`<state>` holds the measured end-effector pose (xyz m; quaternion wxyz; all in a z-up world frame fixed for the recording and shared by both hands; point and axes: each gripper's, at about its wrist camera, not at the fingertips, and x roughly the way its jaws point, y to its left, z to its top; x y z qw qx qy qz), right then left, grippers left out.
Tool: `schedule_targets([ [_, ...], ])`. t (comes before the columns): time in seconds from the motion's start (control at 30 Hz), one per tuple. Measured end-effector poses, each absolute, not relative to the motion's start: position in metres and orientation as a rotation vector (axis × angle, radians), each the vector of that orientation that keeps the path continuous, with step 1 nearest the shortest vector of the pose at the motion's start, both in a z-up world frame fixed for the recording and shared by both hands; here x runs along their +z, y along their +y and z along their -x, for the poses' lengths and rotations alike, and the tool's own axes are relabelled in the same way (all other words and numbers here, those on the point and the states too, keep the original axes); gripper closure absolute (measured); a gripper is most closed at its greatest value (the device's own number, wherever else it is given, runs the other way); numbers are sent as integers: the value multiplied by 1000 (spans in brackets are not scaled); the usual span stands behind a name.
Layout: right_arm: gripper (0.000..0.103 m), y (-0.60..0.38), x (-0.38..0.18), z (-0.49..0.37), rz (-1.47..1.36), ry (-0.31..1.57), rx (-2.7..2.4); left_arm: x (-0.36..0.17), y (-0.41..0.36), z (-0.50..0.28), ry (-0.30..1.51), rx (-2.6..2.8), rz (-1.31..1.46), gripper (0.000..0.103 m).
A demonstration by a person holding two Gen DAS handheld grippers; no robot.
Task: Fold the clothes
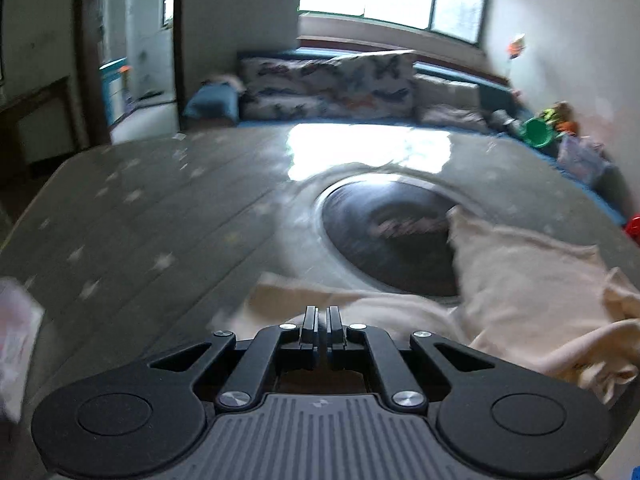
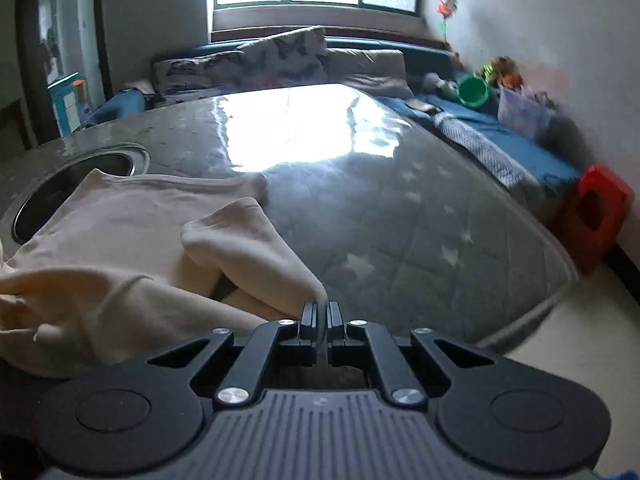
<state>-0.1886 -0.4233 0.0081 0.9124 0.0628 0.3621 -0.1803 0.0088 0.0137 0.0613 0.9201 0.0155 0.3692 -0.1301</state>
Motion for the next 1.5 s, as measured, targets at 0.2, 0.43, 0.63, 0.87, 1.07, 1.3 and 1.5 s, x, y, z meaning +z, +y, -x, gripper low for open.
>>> schedule_targets([
  [0.2,85,-430,19,201,-175,722,-368,55,44,4,797,-172,-29,99],
  [0.43,82,-434,44,160,-144,631,-251,71,17,-7,758,-288,-67,87],
  [0.63,77,-442,28,90,-150,693,-156,72,-67,-41,731,-461,-167,76],
  [0.87,69,-448,5,43,-118,780,-154,42,-145,-81,778,-544,-274,57],
  [1.07,69,-456,-11,22,-146,829,-161,24,-165,-104,813,-507,-282,57],
  [1.3,69,-456,-17,5,-134,849,-157,18,-172,-116,827,-534,-244,61],
  [1.5,90,-451,-14,0,-120,855,-141,17,-177,-115,808,-574,-247,96],
])
